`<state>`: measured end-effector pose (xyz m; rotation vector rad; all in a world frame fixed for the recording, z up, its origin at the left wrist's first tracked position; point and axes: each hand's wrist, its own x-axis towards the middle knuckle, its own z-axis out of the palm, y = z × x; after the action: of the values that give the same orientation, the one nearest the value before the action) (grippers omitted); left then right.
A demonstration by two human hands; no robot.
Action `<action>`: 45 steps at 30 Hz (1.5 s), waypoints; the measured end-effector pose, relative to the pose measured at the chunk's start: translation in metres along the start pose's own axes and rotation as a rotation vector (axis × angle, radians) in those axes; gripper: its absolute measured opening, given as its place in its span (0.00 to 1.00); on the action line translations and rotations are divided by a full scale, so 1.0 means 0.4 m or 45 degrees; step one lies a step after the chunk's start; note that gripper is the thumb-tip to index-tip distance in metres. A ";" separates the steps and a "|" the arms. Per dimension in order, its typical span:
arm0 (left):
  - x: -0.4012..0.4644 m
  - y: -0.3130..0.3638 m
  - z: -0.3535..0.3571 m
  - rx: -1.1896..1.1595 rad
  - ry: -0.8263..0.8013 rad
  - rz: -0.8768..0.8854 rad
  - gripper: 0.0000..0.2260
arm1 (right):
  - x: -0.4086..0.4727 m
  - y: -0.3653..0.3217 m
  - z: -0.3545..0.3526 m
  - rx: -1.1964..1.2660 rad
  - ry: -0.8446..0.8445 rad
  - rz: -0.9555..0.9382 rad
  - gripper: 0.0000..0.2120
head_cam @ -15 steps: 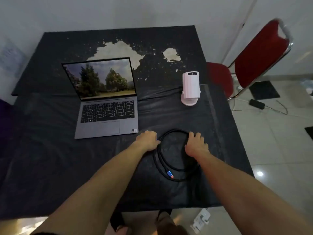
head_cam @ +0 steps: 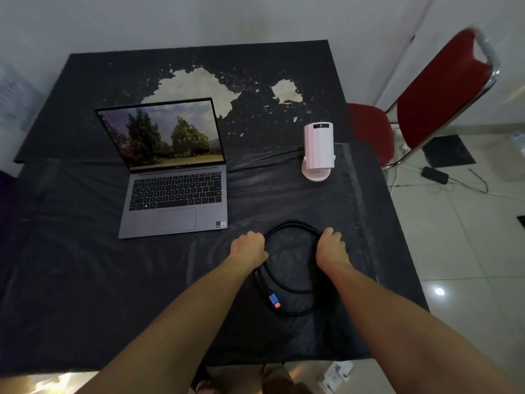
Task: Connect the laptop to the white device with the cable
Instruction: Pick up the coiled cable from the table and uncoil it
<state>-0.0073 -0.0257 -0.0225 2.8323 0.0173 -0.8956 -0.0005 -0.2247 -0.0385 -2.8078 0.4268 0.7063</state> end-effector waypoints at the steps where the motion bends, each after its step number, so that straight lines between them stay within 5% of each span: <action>1: 0.003 -0.002 -0.005 -0.009 -0.007 -0.008 0.10 | 0.004 -0.007 0.000 0.017 -0.003 0.008 0.14; 12: -0.040 -0.101 -0.277 -0.489 0.077 0.204 0.07 | -0.004 -0.144 -0.278 0.440 -0.118 -0.092 0.22; 20: -0.156 -0.237 -0.679 -0.750 0.330 0.345 0.17 | -0.094 -0.393 -0.662 0.580 0.212 -0.385 0.18; 28: -0.222 -0.487 -0.927 0.052 0.736 0.666 0.10 | -0.186 -0.686 -0.857 0.558 0.430 -0.531 0.16; 33: -0.188 -0.646 -0.985 0.851 1.255 0.799 0.13 | -0.190 -0.861 -0.900 0.556 0.409 -0.661 0.18; 38: -0.128 -0.705 -1.036 0.926 1.135 1.260 0.11 | -0.143 -0.991 -0.898 0.556 0.398 -0.763 0.22; 41: -0.076 -0.738 -1.060 0.901 1.127 1.215 0.08 | -0.090 -1.055 -0.895 0.543 0.420 -0.771 0.19; 45: 0.004 -0.759 -1.106 0.934 0.997 1.028 0.28 | -0.007 -1.119 -0.904 0.556 0.464 -0.836 0.16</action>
<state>0.2271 0.3466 0.2848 3.0683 -1.4638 0.4835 0.2982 0.0953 0.3350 -2.4121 -0.2649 -0.0398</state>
